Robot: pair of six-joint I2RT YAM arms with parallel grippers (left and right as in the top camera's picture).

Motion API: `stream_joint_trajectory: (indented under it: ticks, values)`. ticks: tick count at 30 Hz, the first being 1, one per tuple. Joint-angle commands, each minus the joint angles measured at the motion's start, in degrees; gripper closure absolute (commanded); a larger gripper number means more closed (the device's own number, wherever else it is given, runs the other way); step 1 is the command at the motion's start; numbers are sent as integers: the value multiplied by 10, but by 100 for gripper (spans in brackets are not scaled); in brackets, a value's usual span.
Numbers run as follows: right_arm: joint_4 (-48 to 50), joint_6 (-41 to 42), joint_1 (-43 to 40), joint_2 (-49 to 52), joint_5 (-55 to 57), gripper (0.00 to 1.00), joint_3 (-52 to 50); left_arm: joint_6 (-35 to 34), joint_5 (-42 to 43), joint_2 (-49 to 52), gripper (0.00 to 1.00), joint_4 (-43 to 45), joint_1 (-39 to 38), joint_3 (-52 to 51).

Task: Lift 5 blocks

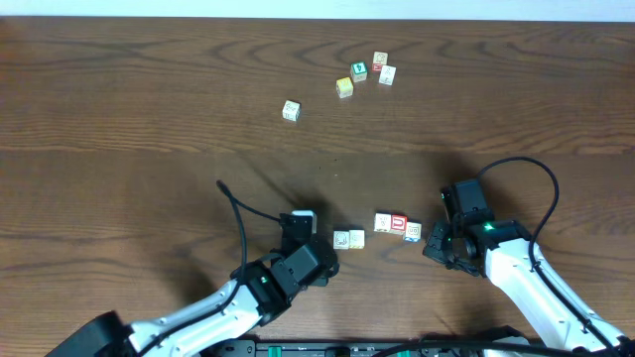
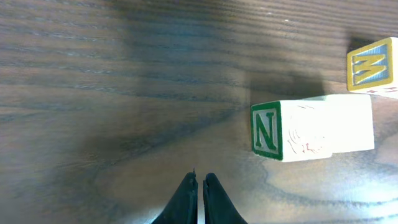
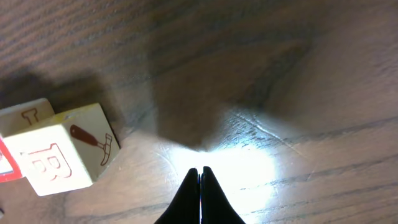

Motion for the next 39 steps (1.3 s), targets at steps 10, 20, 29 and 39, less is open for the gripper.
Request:
stream_joint_trajectory:
  ticks: [10, 20, 29, 39]
  values:
    - [-52, -42, 5, -27, -115, 99, 0, 0, 6, 59, 93, 58, 1, -2]
    - [-24, -111, 68, -45, -152, 98, 0, 9, 1, 59, 93, 92, 9, -2]
    - [51, -134, 92, 9, -158, 99, 0, 10, 2, 59, 93, 92, 43, -2]
    - [109, -153, 107, 97, -188, 99, 15, 10, 2, 59, 93, 99, 45, -2]
